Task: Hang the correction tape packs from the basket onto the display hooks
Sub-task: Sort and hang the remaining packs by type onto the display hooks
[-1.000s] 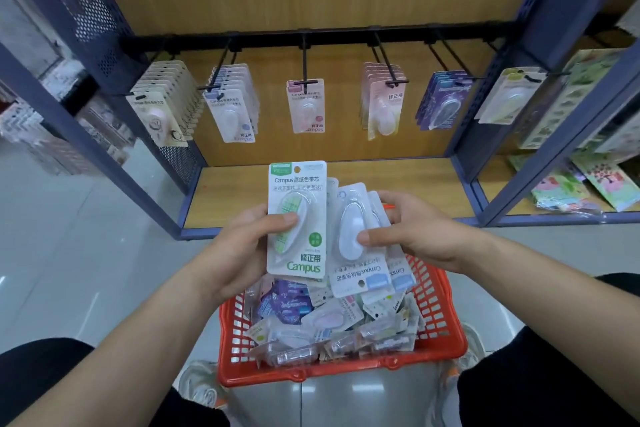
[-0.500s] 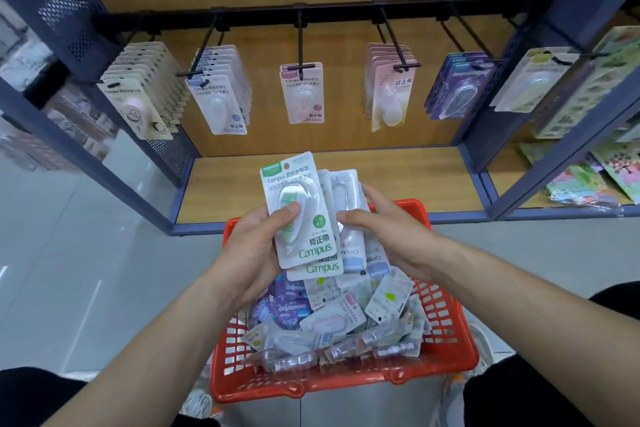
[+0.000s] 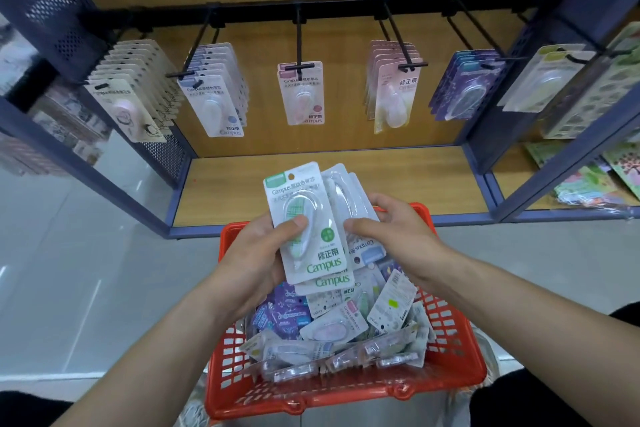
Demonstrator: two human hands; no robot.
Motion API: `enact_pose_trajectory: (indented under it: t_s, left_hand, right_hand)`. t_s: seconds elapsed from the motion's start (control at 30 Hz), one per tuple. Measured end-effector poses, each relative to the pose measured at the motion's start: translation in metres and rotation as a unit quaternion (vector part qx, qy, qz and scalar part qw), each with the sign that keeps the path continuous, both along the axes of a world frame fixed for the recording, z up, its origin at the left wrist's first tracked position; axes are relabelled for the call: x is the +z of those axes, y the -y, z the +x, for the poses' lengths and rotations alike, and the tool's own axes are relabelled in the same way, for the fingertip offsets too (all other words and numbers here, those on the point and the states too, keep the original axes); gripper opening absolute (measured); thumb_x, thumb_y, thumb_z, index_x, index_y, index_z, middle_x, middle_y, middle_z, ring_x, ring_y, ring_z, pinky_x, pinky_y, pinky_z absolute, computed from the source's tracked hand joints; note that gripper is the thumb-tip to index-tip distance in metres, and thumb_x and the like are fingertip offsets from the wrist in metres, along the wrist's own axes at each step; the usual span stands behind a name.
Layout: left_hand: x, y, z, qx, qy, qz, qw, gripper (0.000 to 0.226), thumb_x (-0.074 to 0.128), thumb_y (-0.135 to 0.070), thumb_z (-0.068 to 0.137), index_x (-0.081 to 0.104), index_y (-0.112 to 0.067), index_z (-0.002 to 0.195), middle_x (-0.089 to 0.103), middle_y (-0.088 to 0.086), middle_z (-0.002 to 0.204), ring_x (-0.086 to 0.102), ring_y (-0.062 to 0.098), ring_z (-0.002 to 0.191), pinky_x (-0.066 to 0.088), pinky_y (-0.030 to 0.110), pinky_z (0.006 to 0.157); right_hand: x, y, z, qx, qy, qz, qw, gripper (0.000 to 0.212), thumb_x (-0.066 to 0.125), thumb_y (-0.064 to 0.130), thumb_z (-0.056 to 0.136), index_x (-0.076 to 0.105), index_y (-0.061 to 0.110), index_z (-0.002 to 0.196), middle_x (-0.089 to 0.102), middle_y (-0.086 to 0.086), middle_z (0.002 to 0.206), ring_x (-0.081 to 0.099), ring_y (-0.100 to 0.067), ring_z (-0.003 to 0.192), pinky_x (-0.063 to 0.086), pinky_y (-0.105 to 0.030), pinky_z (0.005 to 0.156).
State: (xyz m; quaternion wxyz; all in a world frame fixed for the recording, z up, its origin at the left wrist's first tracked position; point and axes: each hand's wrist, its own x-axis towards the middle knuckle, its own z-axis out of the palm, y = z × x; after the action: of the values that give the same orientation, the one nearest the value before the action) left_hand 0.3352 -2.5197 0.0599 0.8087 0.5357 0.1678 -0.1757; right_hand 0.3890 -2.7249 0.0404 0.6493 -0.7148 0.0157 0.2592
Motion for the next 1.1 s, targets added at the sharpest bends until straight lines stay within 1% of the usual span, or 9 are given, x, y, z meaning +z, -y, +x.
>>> enact_pose_trajectory:
  t_s: [0.27,0.37,0.5,0.57,0.67,0.77,0.97,1.03,1.1]
  left_hand:
    - [0.007,-0.005,-0.004,-0.040,0.016,0.022,0.999,0.044,0.058,-0.018,0.091,0.059,-0.004,0.133,0.072,0.019,0.124,0.071,0.037,0.111,0.063,0.048,0.084]
    - [0.008,-0.014,-0.004,-0.057,0.011,0.062,0.996,0.041,0.070,-0.022,0.091,0.062,-0.004,0.127,0.073,0.022,0.119,0.073,0.037,0.104,0.063,0.046,0.084]
    - [0.013,-0.033,-0.002,-0.018,0.024,0.080,0.996,0.034,0.070,-0.022,0.086,0.068,-0.003,0.114,0.075,0.024,0.110,0.076,0.033,0.089,0.065,0.041,0.073]
    - [0.014,-0.042,0.000,0.006,0.035,0.063,0.997,0.036,0.071,-0.017,0.087,0.067,-0.002,0.120,0.074,0.022,0.114,0.076,0.034,0.094,0.064,0.042,0.075]
    - [0.012,-0.043,-0.001,0.001,0.029,0.048,0.998,0.040,0.065,-0.020,0.082,0.068,-0.002,0.117,0.074,0.022,0.113,0.075,0.034,0.095,0.064,0.046,0.079]
    - [0.006,-0.033,-0.006,-0.048,0.005,0.026,0.998,0.042,0.069,-0.019,0.079,0.067,0.002,0.116,0.073,0.026,0.113,0.075,0.035,0.094,0.064,0.047,0.080]
    - [-0.003,-0.019,-0.010,-0.070,0.002,0.056,0.996,0.046,0.066,-0.020,0.084,0.063,0.002,0.124,0.073,0.023,0.116,0.075,0.034,0.097,0.063,0.041,0.078]
    - [-0.003,-0.016,-0.010,-0.048,0.009,0.064,0.997,0.039,0.072,-0.018,0.088,0.064,0.001,0.121,0.074,0.023,0.113,0.076,0.033,0.093,0.064,0.040,0.075]
    - [-0.003,-0.012,-0.011,-0.020,0.007,0.061,0.998,0.037,0.065,-0.020,0.088,0.065,0.001,0.118,0.074,0.025,0.112,0.076,0.032,0.091,0.064,0.042,0.075]
  right_hand:
    - [0.011,0.006,-0.001,0.048,0.014,0.029,0.998,0.043,0.080,0.008,0.086,0.065,0.033,0.117,0.080,0.002,0.103,0.077,-0.019,0.093,0.062,-0.035,0.083]
    - [0.013,0.011,0.003,0.065,0.002,0.014,0.998,0.044,0.082,0.006,0.083,0.067,0.034,0.114,0.080,0.000,0.100,0.078,-0.025,0.089,0.062,-0.042,0.082]
    - [0.013,0.017,0.009,0.073,-0.001,-0.039,0.997,0.047,0.089,0.009,0.075,0.068,0.020,0.117,0.080,0.000,0.096,0.076,-0.020,0.079,0.060,-0.035,0.071]
    - [0.014,0.019,0.010,0.096,0.002,-0.074,0.993,0.045,0.091,0.010,0.072,0.068,0.015,0.111,0.080,-0.001,0.093,0.076,-0.020,0.077,0.059,-0.038,0.072]
    - [0.018,0.019,0.008,0.151,-0.003,-0.105,0.983,0.046,0.092,0.008,0.071,0.071,0.018,0.111,0.080,-0.001,0.097,0.076,-0.030,0.092,0.061,-0.048,0.081]
    - [0.024,0.018,0.007,0.177,-0.005,-0.108,0.978,0.048,0.091,0.004,0.072,0.072,0.018,0.114,0.080,0.003,0.096,0.076,-0.017,0.085,0.063,-0.035,0.073]
    - [0.024,0.019,0.007,0.158,0.014,-0.131,0.979,0.049,0.092,0.002,0.069,0.072,0.016,0.112,0.077,0.001,0.094,0.070,-0.004,0.064,0.052,-0.019,0.055]
    - [0.022,0.018,0.007,0.128,0.032,-0.149,0.980,0.058,0.096,0.010,0.065,0.069,0.023,0.114,0.072,0.000,0.101,0.068,-0.005,0.064,0.053,-0.022,0.057]
    - [0.018,0.018,0.010,0.082,0.045,-0.168,0.981,0.070,0.100,0.021,0.058,0.064,0.032,0.117,0.068,0.000,0.109,0.071,-0.013,0.079,0.060,-0.032,0.068]
